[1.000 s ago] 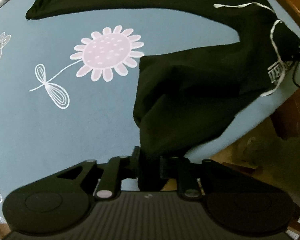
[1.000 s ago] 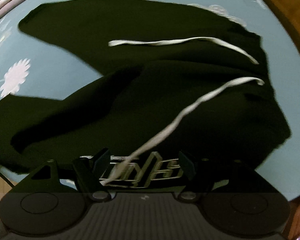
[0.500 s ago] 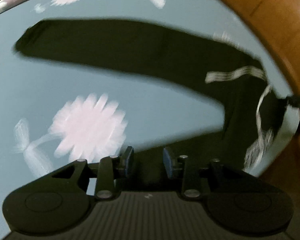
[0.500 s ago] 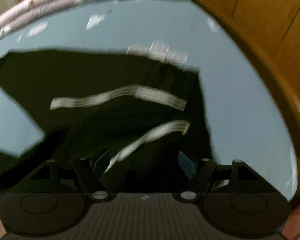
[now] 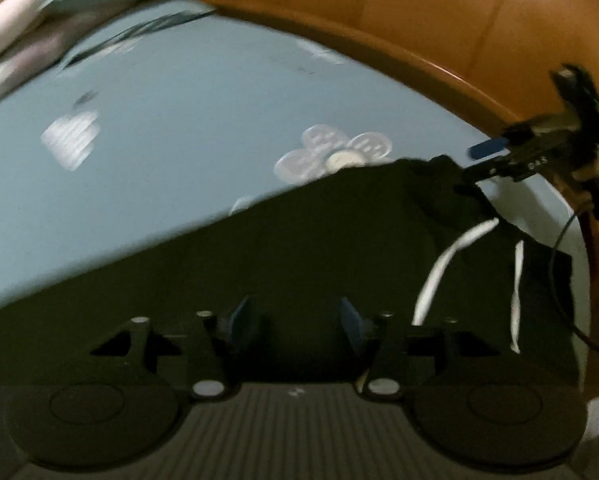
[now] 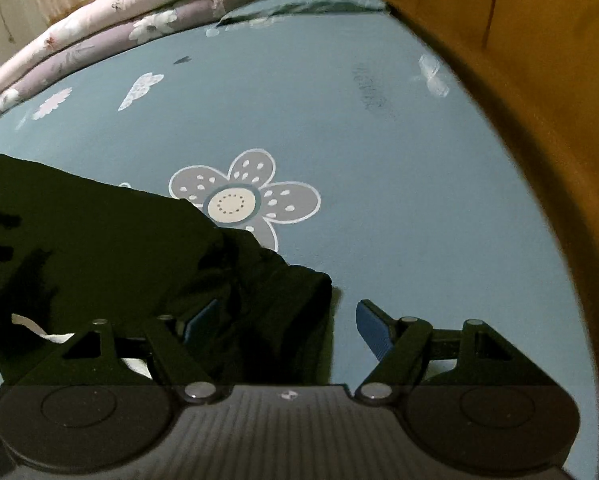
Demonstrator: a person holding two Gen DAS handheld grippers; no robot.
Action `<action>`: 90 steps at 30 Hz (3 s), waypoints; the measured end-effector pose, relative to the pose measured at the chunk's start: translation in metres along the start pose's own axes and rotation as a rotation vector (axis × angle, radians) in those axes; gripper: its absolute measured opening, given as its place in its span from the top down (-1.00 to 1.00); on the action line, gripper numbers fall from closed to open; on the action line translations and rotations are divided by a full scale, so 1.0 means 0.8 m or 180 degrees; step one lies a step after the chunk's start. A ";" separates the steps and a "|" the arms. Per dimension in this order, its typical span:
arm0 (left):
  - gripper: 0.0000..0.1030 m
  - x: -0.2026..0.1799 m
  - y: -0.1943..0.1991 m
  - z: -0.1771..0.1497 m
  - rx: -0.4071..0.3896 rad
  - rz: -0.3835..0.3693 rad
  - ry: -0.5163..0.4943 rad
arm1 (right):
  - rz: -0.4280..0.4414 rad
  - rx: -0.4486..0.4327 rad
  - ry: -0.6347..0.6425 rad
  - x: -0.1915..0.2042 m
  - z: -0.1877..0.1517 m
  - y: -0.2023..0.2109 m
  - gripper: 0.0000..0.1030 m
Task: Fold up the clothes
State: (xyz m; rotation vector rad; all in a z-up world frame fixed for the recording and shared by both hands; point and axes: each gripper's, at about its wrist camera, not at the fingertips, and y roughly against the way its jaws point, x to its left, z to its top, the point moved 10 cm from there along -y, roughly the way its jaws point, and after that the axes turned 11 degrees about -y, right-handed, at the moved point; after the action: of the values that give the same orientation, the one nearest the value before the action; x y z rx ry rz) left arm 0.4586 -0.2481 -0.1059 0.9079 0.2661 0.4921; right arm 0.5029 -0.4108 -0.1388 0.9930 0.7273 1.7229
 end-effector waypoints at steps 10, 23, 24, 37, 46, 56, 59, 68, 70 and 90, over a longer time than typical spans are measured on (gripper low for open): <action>-0.26 0.012 -0.114 0.079 0.0189 -0.0213 -0.1059 | 0.0429 0.0053 0.0065 -0.019 0.023 -0.042 -0.48; -0.26 0.028 -0.151 0.072 0.0823 -0.0851 -0.1301 | 0.1178 0.0507 0.0020 -0.018 0.018 -0.047 -0.51; -0.25 0.028 -0.157 0.076 0.0828 -0.0859 -0.1259 | 0.1248 0.0518 -0.0061 -0.020 0.021 -0.050 -0.50; -0.45 0.023 -0.157 0.074 0.0797 -0.0982 -0.1192 | 0.1592 0.0887 -0.0252 -0.008 0.023 -0.066 -0.50; -0.41 0.015 -0.160 0.075 0.0878 -0.0906 -0.1406 | 0.1462 0.0636 -0.0195 0.025 0.014 -0.052 0.54; -0.35 0.011 -0.154 0.067 0.1102 -0.0845 -0.1742 | 0.1499 0.0528 0.0791 0.088 -0.020 0.025 0.58; -0.23 0.007 -0.151 0.064 0.1132 -0.0831 -0.1875 | 0.1428 0.0585 0.1070 0.099 -0.038 0.029 0.59; 0.77 -0.022 -0.135 0.054 0.1056 -0.0766 -0.2287 | 0.0959 0.0469 0.1826 0.123 -0.069 0.024 0.38; 0.81 -0.028 -0.131 0.051 0.1038 -0.0752 -0.2379 | 0.0793 0.0356 0.1942 0.121 -0.065 0.018 0.01; 0.92 -0.014 -0.116 0.106 0.0720 0.0376 -0.2346 | 0.0264 0.0031 0.0973 0.057 0.019 -0.003 0.63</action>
State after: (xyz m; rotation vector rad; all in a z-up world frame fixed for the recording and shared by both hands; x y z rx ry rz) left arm 0.5124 -0.3599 -0.1298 1.2675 -0.4129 0.2097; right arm 0.5088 -0.3668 -0.1208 0.7828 0.8999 1.9703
